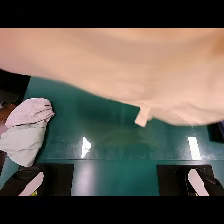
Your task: Fold the shirts.
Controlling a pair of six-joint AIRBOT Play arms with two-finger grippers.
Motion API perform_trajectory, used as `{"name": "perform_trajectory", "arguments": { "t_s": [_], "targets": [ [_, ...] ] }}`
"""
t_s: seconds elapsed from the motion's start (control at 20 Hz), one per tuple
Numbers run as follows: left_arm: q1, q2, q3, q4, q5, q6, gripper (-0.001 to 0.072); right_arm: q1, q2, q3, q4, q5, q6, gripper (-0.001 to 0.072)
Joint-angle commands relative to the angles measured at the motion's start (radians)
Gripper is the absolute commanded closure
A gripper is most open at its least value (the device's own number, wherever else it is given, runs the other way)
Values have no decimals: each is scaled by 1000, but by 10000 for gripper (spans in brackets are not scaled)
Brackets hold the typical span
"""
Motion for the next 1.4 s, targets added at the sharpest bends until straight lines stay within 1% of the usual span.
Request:
{"name": "perform_trajectory", "arguments": {
  "t_s": [0.0, 0.1, 0.2, 0.3, 0.4, 0.55, 0.65, 0.7, 0.85, 0.95, 1.05, 1.1, 1.2, 1.3, 1.35],
  "targets": [
    [0, 22, -51, -38, -23, -10, 685, 0, -71, 120, 0, 94, 2, 699],
    [0, -4, -185, -34, -33, -10, 685, 1, -126, 66, 28, 136, 2, 699],
    [0, -63, -315, -18, -63, -9, 684, 6, -182, -65, 63, 164, 2, 699],
    [0, -146, -426, 13, -98, -8, 684, 63, -268, -192, 40, 216, 2, 699],
    [0, -255, -518, 17, -111, 0, 684, 143, -375, -291, -8, 236, 1, 699],
    [0, -438, -609, 17, -104, 36, 683, 268, -537, -383, -138, 204, 1, 699],
    [0, -568, -619, 17, -79, 74, 684, 324, -659, -396, -188, 140, 2, 699],
    [0, -630, -620, 17, -47, 93, 684, 339, -707, -396, -190, 98, 1, 699],
    [0, -749, -617, 16, 111, 143, 684, 351, -831, -363, -186, -64, 17, 699],
    [0, -774, -615, 13, 225, 176, 684, 351, -895, -298, -186, -115, 24, 699],
    [0, -776, -614, 13, 297, 195, 684, 349, -926, -239, -187, -134, 24, 699],
    [0, -776, -614, 14, 312, 206, 684, 348, -929, -220, -190, -137, 24, 699],
    [0, -775, -614, 34, 293, 237, 684, 348, -923, -201, -232, -100, 24, 699],
    [0, -775, -615, 100, 235, 235, 684, 348, -903, -219, -296, 5, 27, 700],
    [0, -775, -620, 128, 210, 235, 684, 348, -883, -260, -315, 31, 28, 700]
  ]
}}
